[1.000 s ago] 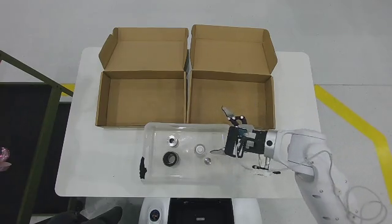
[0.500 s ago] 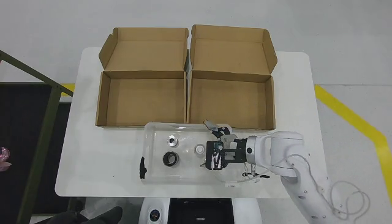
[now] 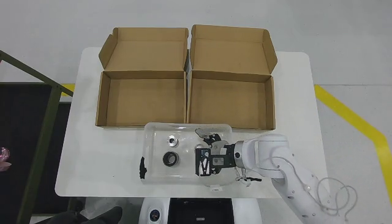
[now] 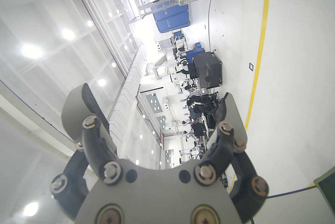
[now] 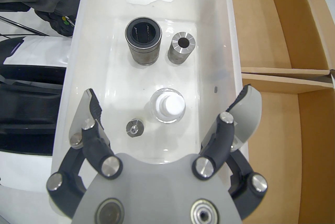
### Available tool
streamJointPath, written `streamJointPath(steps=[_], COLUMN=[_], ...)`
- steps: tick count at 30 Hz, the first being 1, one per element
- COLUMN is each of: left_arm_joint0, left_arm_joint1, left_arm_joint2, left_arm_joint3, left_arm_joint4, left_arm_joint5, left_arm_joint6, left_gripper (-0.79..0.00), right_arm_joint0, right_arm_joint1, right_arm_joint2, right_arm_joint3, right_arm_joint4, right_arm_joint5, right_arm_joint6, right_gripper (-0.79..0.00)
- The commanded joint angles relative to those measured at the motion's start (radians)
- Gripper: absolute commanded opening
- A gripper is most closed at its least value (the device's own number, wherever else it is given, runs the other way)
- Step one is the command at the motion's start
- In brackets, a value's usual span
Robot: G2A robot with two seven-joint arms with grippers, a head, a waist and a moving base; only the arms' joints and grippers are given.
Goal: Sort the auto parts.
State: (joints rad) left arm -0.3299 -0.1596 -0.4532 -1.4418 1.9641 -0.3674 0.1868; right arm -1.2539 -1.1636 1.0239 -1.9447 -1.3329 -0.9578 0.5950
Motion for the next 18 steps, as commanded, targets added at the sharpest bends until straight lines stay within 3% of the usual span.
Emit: streamJointPath(steps=[1, 4, 6, 8, 13, 18], left_arm_joint0=[0.000, 0.000, 0.000, 0.000, 0.000, 0.000], left_arm_joint1=[0.000, 0.000, 0.000, 0.000, 0.000, 0.000], left_arm_joint2=[0.000, 0.000, 0.000, 0.000, 0.000, 0.000], left_arm_joint3=[0.000, 0.000, 0.000, 0.000, 0.000, 0.000], left_arm_joint4=[0.000, 0.000, 0.000, 0.000, 0.000, 0.000], left_arm_joint5=[0.000, 0.000, 0.000, 0.000, 0.000, 0.000], left_arm_joint6=[0.000, 0.000, 0.000, 0.000, 0.000, 0.000], left_gripper=[0.000, 0.000, 0.000, 0.000, 0.000, 0.000], right_arm_joint0=[0.006, 0.018, 0.026, 0.033, 0.048, 0.061], right_arm_joint1=[0.000, 0.001, 0.001, 0.002, 0.002, 0.003], right_arm_joint2=[-0.004, -0.015, -0.022, -0.027, -0.040, -0.051], right_arm_joint3=[0.009, 0.022, 0.029, 0.036, 0.058, 0.080], right_arm_joint4=[0.002, -0.005, -0.010, -0.017, -0.019, -0.014], right_arm_joint5=[0.007, 0.016, 0.023, 0.032, 0.048, 0.055], right_arm_joint6=[0.001, 0.010, 0.017, 0.025, 0.029, 0.029], right_gripper=[0.000, -0.043, -0.163, -0.191, -0.369, -0.493])
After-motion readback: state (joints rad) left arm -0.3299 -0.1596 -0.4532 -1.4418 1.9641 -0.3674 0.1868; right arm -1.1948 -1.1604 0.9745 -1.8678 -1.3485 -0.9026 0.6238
